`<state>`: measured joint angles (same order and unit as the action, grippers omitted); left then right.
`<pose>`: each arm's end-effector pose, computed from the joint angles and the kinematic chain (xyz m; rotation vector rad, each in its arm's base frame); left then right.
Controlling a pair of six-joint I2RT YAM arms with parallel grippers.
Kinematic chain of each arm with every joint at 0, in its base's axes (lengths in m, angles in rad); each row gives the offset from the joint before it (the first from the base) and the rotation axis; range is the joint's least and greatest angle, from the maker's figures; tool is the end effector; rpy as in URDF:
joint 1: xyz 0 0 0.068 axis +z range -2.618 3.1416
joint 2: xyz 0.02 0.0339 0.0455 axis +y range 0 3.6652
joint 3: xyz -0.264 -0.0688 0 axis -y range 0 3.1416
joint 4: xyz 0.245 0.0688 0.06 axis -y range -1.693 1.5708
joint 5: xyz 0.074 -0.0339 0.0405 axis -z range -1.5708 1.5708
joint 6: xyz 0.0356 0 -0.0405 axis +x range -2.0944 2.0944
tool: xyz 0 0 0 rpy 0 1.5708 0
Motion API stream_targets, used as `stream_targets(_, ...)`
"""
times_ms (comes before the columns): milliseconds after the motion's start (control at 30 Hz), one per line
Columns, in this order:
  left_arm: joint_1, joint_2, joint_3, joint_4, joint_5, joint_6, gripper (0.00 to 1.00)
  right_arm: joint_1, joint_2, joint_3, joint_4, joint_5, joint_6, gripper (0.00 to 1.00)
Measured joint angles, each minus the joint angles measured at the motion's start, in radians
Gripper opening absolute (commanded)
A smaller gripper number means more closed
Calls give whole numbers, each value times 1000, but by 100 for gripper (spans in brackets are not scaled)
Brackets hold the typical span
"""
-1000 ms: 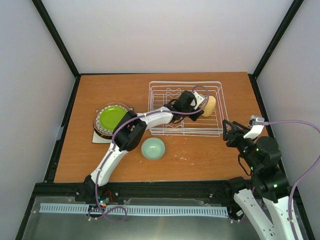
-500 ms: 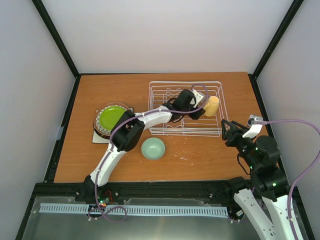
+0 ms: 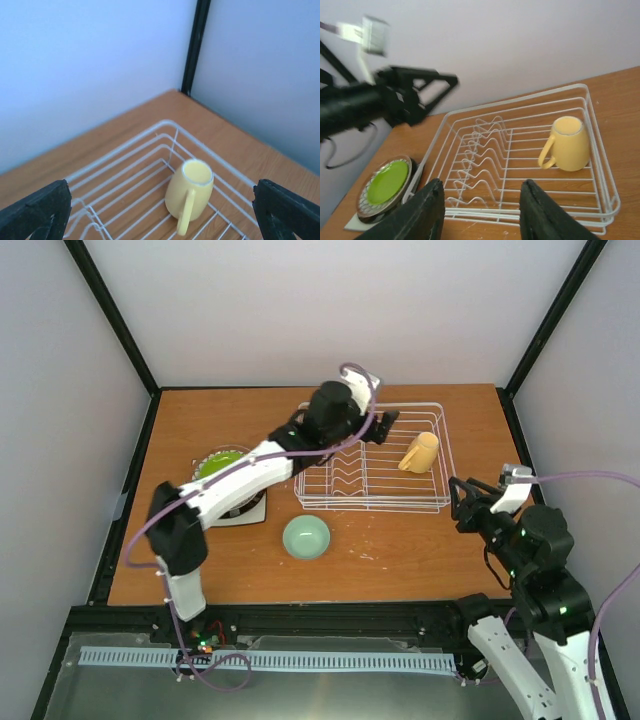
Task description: Load the mixed dishes into the dish rack
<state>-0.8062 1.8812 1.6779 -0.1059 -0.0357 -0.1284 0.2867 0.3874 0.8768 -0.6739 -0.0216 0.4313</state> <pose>0.3173 -0.3290 0.3408 0.6163 1.8239 -0.6027 0.0682 0.0209 0.3613 0.1131 1.7831 0.5395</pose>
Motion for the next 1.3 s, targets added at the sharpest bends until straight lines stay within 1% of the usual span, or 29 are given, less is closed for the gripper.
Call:
stream_targets(133,1,-195,-26,-56,-75,-2,100,0,143,115,-81,-114,-55,36)
stream_targets(267,17,-362,-26,-200,-180,-47,100,0,250,125,-172,-238,-75,35)
stream_targets(333,52,-449,-56,-266,-211,-85,100,0,268,116,-265,-281,-83,33)
stream_targets(400,121,-576,-154,-318,-225,-128,100,2,263,116,-313,-295,-87,29)
stream_targets(433,153,-632,-201,-338,-225,-144,100,2,254,116,-341,-304,-90,28)
stream_targets(567,295,-875,-406,-378,-192,-199,100,6,210,106,-420,-315,-98,30)
stream_targets(667,317,-975,-474,-398,-161,-211,100,7,229,126,-442,-315,-129,35)
stream_targets(733,319,-994,-481,-412,-131,-212,98,10,283,167,-436,-318,-163,36)
stream_targets(767,319,-991,-480,-415,-108,-212,95,12,323,194,-422,-327,-182,35)
stream_targets(833,321,-954,-468,-442,-39,-208,80,31,421,252,-383,-341,-213,36)
stream_targets(867,322,-930,-462,-459,-3,-203,69,61,474,280,-362,-330,-224,38)
stream_targets(900,322,-914,-457,-473,26,-207,61,106,517,303,-344,-311,-229,39)
stream_targets(967,322,-868,-459,-516,79,-204,55,268,624,354,-309,-214,-240,39)
stream_targets(1033,322,-848,-482,-565,132,-196,53,404,731,402,-293,-154,-250,39)
stream_targets(1067,322,-848,-496,-593,153,-195,53,447,781,420,-281,-134,-251,39)
stream_targets(1133,322,-852,-512,-639,178,-195,53,484,839,425,-262,-118,-248,39)
stream_targets(1233,322,-864,-534,-702,150,-200,55,534,868,402,-256,-78,-233,41)
stream_targets(1300,322,-887,-562,-719,108,-208,56,640,870,384,-261,-10,-222,43)
